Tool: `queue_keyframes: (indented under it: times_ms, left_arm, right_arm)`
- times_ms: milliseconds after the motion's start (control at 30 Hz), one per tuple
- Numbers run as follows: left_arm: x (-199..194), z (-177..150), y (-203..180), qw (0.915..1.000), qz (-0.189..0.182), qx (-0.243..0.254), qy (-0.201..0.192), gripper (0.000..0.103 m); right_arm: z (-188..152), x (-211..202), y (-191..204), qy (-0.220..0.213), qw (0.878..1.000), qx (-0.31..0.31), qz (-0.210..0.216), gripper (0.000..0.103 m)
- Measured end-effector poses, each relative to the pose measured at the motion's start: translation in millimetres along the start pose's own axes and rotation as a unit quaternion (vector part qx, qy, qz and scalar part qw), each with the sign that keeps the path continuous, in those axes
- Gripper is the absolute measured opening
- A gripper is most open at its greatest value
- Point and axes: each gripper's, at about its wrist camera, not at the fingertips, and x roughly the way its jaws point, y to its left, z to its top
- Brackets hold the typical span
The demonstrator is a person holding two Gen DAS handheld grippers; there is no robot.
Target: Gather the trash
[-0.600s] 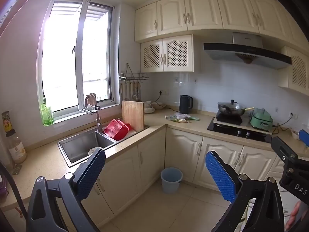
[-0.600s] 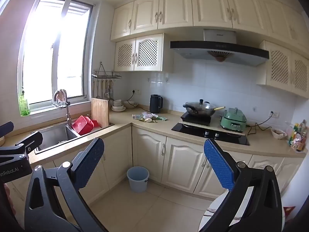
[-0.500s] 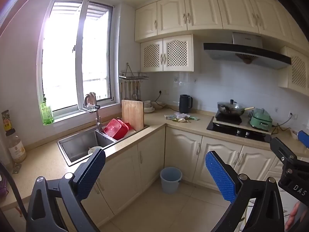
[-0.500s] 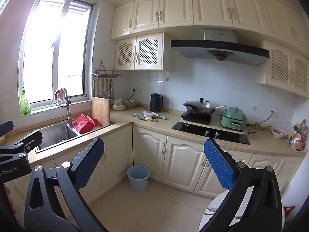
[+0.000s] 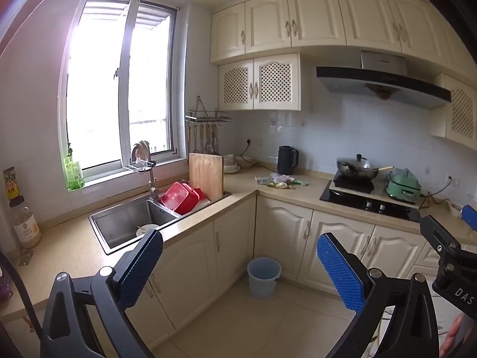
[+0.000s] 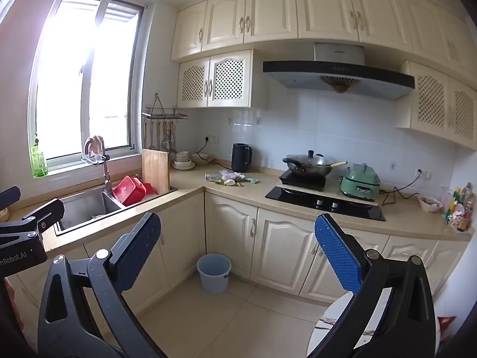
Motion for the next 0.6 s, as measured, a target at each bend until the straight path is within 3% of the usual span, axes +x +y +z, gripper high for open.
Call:
queue_keyframes:
  times_ms: [600]
  left_arm:
    - [16.9,-3.5,7.3,1.0,-0.004,0.006,0.003,0.102]
  right_arm:
    - [-2.9,15.2,-7.4,0.007,1.0,0.003,-0.004,0.103]
